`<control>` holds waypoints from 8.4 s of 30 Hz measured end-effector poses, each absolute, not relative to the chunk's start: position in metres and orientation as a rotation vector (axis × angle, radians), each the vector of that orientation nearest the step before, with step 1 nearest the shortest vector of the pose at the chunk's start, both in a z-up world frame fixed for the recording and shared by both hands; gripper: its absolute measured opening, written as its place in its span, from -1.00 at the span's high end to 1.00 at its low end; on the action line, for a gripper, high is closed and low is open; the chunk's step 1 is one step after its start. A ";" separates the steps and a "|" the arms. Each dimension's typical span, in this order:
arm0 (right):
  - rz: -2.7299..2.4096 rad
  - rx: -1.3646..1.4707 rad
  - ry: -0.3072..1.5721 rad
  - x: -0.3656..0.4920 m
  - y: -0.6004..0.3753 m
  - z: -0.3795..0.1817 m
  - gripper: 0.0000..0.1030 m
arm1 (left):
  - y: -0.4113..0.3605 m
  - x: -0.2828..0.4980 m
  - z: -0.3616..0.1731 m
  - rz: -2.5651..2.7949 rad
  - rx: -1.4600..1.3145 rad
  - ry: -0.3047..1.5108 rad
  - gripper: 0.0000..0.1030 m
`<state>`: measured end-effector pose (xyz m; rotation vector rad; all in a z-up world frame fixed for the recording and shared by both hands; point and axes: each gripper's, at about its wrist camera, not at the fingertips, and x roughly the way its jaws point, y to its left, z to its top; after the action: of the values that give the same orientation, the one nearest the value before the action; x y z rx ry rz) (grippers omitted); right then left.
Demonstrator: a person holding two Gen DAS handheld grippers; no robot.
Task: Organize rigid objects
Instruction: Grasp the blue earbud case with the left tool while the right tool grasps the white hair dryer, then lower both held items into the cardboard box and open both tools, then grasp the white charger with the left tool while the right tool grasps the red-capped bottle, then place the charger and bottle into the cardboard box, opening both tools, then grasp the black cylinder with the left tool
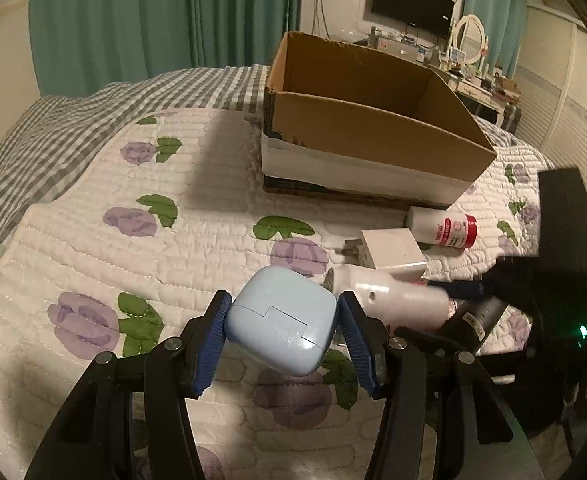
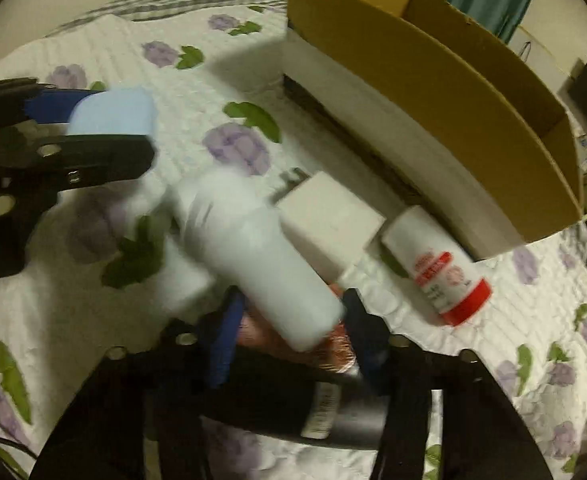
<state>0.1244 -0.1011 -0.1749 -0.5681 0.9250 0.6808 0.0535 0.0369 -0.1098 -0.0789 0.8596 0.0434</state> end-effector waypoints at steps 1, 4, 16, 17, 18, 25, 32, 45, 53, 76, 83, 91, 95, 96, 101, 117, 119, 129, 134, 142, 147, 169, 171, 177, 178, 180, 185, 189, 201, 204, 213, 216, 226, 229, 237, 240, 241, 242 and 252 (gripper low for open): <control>0.688 -0.560 0.929 0.122 -0.102 -0.175 0.18 | 0.038 0.053 -0.109 0.045 -0.084 0.858 -0.09; 0.680 -0.538 0.927 0.114 -0.107 -0.171 0.22 | 0.041 0.053 -0.108 0.055 -0.096 0.853 -0.09; 0.592 -0.267 0.802 0.099 -0.152 -0.113 0.34 | 0.041 0.050 -0.105 0.051 -0.098 0.835 -0.09; 0.577 -0.250 0.788 0.098 -0.158 -0.106 0.35 | 0.041 0.050 -0.105 0.050 -0.095 0.834 -0.09; 0.569 -0.233 0.781 0.100 -0.161 -0.100 0.35 | 0.040 0.050 -0.104 0.049 -0.093 0.832 -0.09; 0.517 -0.189 0.743 0.105 -0.179 -0.081 0.36 | 0.037 0.047 -0.098 0.045 -0.083 0.813 -0.09; 0.504 -0.179 0.703 0.102 -0.185 -0.069 0.37 | 0.035 0.045 -0.093 0.062 -0.071 0.806 -0.09; 0.497 -0.190 0.517 0.117 -0.185 0.009 0.37 | 0.015 0.067 -0.017 0.042 -0.037 0.708 -0.09; 0.484 -0.177 0.427 0.169 -0.172 0.050 0.37 | 0.005 0.135 0.038 0.021 -0.002 0.600 -0.09; 0.415 -0.100 0.635 0.283 -0.172 -0.041 -0.44 | -0.005 0.207 -0.030 0.022 0.079 0.670 -0.22; 0.356 -0.101 0.533 0.216 -0.206 -0.017 -0.76 | 0.010 0.151 -0.025 0.056 0.008 0.662 -0.26; 0.363 -0.136 0.648 0.150 -0.222 -0.069 -0.77 | 0.012 0.103 -0.068 0.080 -0.007 0.719 -0.28; 0.318 -0.102 0.708 0.148 -0.229 -0.085 -0.77 | 0.000 0.097 -0.081 0.044 -0.013 0.753 -0.28; 0.308 -0.098 0.718 0.150 -0.229 -0.087 -0.77 | -0.005 0.096 -0.083 0.029 -0.004 0.758 -0.28; 0.276 -0.088 0.755 0.156 -0.235 -0.097 -0.77 | -0.027 0.099 -0.107 -0.044 0.006 0.808 -0.28; 0.309 -0.034 0.799 0.168 -0.233 -0.105 -0.77 | -0.071 0.146 -0.161 -0.165 0.074 0.919 -0.21; 0.297 -0.036 0.809 0.170 -0.233 -0.108 -0.77 | -0.067 0.141 -0.155 -0.165 0.064 0.905 -0.17; 0.337 -0.115 0.767 0.158 -0.213 -0.109 -0.77 | -0.004 0.102 -0.110 0.093 0.015 0.839 -0.05; 0.439 -0.154 0.820 0.172 -0.189 -0.121 -0.77 | 0.017 0.102 -0.112 0.148 -0.030 0.847 -0.03; 0.458 -0.240 0.930 0.210 -0.160 -0.160 -0.57 | 0.007 0.104 -0.107 0.107 -0.020 0.825 -0.03; 0.462 -0.283 0.940 0.199 -0.153 -0.168 -0.24 | 0.016 0.110 -0.111 0.101 -0.056 0.861 -0.03; 0.524 -0.330 0.893 0.173 -0.134 -0.158 0.30 | 0.008 0.101 -0.099 0.096 -0.065 0.844 -0.03; 0.529 -0.314 0.867 0.166 -0.141 -0.145 0.30 | 0.005 0.094 -0.089 0.081 -0.063 0.823 -0.03; 0.518 -0.257 0.780 0.143 -0.160 -0.103 0.30 | 0.002 0.079 -0.048 0.077 -0.053 0.747 -0.03; 0.520 -0.247 0.758 0.139 -0.163 -0.094 0.30 | 0.001 0.076 -0.040 0.073 -0.049 0.734 -0.03; 0.524 -0.234 0.723 0.133 -0.171 -0.075 0.30 | -0.003 0.074 -0.026 0.057 -0.038 0.710 -0.03; 0.509 -0.216 0.616 0.133 -0.176 -0.027 0.30 | -0.010 0.089 0.010 0.016 -0.019 0.653 -0.03; 0.494 -0.210 0.546 0.151 -0.176 0.005 0.30 | -0.010 0.122 0.031 -0.010 -0.010 0.623 -0.03; 0.455 -0.211 0.536 0.257 -0.155 -0.003 0.30 | -0.010 0.234 -0.023 -0.070 0.095 0.697 -0.03; 0.449 -0.230 0.559 0.280 -0.148 -0.022 0.30 | -0.010 0.247 -0.043 -0.070 0.119 0.725 -0.03; 0.437 -0.203 0.633 0.296 -0.152 -0.054 0.30 | -0.002 0.247 -0.037 -0.018 0.092 0.724 -0.11; 0.433 -0.206 0.633 0.292 -0.154 -0.053 0.30 | -0.001 0.239 -0.025 -0.010 0.081 0.704 -0.15; 0.415 -0.160 0.616 0.303 -0.156 -0.061 -0.07 | 0.004 0.229 -0.022 -0.010 0.044 0.696 -0.15; 0.401 -0.116 0.574 0.296 -0.167 -0.049 -0.34 | 0.005 0.222 -0.021 -0.007 0.026 0.701 -0.15; 0.375 -0.066 0.497 0.227 -0.206 -0.014 -0.54 | 0.005 0.165 -0.013 0.012 0.003 0.672 -0.15; 0.364 -0.063 0.521 0.190 -0.220 -0.027 -0.58 | 0.004 0.135 -0.024 0.036 0.022 0.679 -0.15; 0.362 -0.070 0.543 0.179 -0.222 -0.033 -0.58 | 0.002 0.124 -0.029 0.041 0.025 0.686 -0.15; 0.355 -0.088 0.574 0.167 -0.224 -0.043 -0.58 | 0.002 0.115 -0.034 0.040 0.026 0.694 -0.15; 0.234 -0.133 0.769 0.121 -0.236 -0.093 -0.58 | -0.050 0.054 -0.101 -0.138 0.039 0.850 -0.15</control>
<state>0.1214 -0.2357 -0.0930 -0.1327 0.7690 0.2345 0.0541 -0.0503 -0.1008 0.0386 0.8504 -0.1376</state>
